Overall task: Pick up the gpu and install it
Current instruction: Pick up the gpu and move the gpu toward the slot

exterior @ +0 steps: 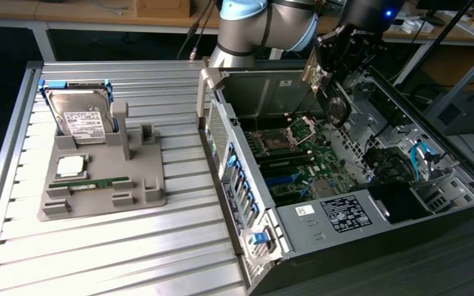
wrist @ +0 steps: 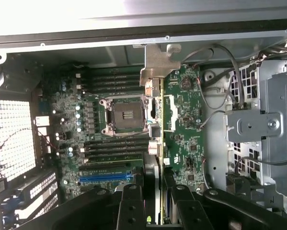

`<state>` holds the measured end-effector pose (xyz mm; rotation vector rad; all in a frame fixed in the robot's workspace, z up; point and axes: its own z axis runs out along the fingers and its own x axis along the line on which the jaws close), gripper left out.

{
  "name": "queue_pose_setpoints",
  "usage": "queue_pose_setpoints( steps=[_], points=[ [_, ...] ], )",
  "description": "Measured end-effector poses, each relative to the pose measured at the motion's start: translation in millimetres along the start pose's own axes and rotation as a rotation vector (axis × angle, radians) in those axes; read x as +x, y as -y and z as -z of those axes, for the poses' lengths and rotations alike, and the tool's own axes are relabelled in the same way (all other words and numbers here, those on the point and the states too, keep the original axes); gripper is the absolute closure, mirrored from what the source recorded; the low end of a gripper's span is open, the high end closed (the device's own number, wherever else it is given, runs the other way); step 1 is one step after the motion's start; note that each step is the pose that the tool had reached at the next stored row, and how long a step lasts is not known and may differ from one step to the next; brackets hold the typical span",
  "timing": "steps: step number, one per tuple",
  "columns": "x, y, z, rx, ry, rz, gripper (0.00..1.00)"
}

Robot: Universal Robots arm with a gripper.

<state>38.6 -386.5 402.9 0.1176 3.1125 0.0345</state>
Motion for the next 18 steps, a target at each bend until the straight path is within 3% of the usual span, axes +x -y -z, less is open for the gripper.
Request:
queue_pose_setpoints(
  steps=[18],
  points=[
    [-2.0,0.5,-6.3,0.0011,0.0001,0.000,0.73]
  ],
)
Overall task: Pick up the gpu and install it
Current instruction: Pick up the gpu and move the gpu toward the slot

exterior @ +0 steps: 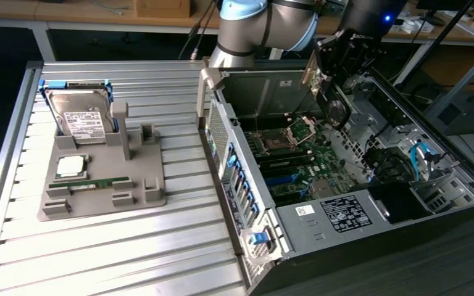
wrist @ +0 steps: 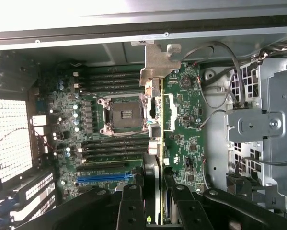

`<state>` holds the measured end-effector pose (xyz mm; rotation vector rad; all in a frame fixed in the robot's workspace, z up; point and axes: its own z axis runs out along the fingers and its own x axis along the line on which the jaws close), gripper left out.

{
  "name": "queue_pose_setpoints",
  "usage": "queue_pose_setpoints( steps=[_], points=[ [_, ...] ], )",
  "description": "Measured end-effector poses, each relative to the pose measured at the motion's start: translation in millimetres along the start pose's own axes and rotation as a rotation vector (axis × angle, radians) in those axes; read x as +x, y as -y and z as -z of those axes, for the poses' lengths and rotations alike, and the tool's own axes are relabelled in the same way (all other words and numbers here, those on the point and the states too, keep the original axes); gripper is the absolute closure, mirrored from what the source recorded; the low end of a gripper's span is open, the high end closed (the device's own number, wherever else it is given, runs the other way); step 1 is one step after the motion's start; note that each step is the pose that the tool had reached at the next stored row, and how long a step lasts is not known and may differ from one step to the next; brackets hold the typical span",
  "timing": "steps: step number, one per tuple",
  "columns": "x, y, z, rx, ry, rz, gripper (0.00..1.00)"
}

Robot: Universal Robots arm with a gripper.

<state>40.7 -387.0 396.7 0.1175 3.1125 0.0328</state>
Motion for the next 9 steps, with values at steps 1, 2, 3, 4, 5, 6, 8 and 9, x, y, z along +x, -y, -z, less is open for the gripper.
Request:
queue_pose_setpoints(
  steps=[1,2,3,4,5,6,8,9],
  points=[
    [0.0,0.0,-0.3,0.0000,0.0000,0.000,0.73],
    [-0.1,0.0,-0.5,0.0001,0.0000,0.000,0.73],
    [-0.2,0.1,-0.7,0.0002,0.0000,0.000,0.73],
    [-0.2,0.1,-1.1,0.0002,0.0000,0.000,0.73],
    [-0.3,0.1,-1.3,0.0002,0.0000,0.000,0.73],
    [-0.3,0.1,-1.5,0.0003,0.0000,0.000,0.73],
    [-0.4,0.2,-2.0,0.0004,0.0000,0.000,0.73],
    [-0.4,0.2,-2.4,0.0004,0.0000,0.000,0.73]
  ],
)
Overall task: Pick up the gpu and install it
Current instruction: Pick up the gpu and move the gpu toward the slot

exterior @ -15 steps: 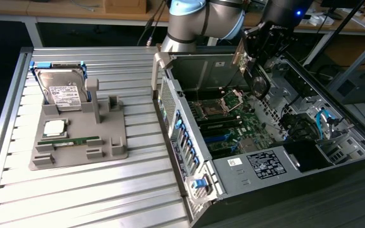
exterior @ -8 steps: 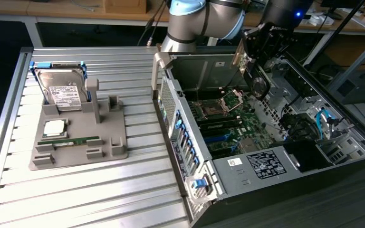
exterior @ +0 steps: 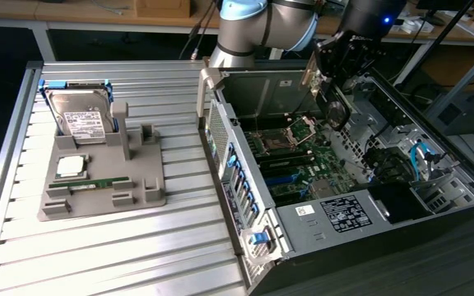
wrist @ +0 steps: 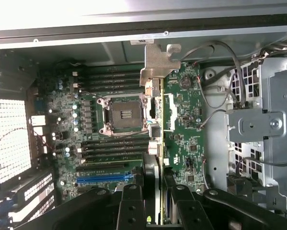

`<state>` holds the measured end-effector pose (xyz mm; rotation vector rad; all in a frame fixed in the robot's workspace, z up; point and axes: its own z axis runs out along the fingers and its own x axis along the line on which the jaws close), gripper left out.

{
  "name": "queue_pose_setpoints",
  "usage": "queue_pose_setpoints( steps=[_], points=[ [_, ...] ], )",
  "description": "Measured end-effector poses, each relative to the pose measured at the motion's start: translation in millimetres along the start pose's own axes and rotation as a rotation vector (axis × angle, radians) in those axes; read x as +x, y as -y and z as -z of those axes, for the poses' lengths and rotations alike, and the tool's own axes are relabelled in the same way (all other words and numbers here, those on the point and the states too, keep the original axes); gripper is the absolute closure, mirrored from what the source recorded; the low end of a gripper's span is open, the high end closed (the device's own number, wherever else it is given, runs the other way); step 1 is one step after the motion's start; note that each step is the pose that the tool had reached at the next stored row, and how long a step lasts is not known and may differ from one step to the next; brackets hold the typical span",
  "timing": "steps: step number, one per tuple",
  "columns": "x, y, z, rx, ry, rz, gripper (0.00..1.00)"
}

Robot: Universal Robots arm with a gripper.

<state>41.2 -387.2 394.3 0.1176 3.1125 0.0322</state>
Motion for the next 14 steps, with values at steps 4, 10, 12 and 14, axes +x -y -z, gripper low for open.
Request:
queue_pose_setpoints(
  steps=[4,10,12,14],
  points=[
    [0.0,0.1,-1.0,0.0001,0.0000,0.000,0.73],
    [0.0,0.1,-2.6,0.0002,0.0001,0.000,0.73],
    [0.1,0.1,-3.1,0.0002,0.0000,0.000,0.73],
    [0.1,0.2,-4.1,0.0002,0.0000,0.000,0.73]
  ],
)
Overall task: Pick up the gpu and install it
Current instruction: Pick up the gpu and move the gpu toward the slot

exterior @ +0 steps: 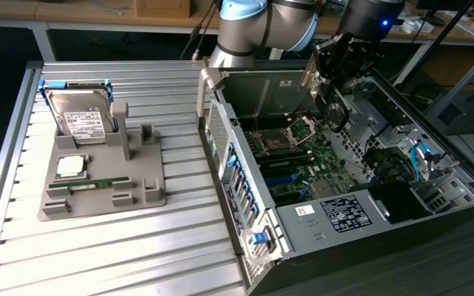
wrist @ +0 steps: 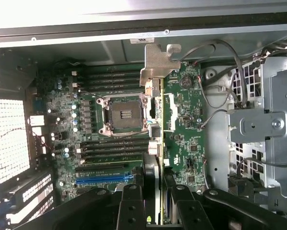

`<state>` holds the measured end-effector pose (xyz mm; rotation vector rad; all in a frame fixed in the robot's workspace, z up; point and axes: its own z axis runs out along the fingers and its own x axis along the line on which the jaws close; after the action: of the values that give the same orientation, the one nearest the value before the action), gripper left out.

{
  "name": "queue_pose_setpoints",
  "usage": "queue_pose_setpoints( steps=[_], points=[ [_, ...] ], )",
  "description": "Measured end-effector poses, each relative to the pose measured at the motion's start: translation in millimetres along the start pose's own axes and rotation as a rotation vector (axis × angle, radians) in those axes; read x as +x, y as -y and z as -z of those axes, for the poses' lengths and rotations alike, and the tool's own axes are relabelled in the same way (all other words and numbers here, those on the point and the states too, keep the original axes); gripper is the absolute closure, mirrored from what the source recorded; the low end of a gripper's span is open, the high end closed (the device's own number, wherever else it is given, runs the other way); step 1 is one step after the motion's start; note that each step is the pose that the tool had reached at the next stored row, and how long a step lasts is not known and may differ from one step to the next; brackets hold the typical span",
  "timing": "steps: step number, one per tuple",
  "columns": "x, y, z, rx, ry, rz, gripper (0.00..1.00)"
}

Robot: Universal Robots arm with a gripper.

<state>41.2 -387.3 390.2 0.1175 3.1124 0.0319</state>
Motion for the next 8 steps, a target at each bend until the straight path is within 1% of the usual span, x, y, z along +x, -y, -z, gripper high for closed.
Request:
queue_pose_setpoints(
  steps=[8],
  points=[
    [0.1,0.1,-2.3,-0.0001,0.0000,0.000,0.73]
  ],
)
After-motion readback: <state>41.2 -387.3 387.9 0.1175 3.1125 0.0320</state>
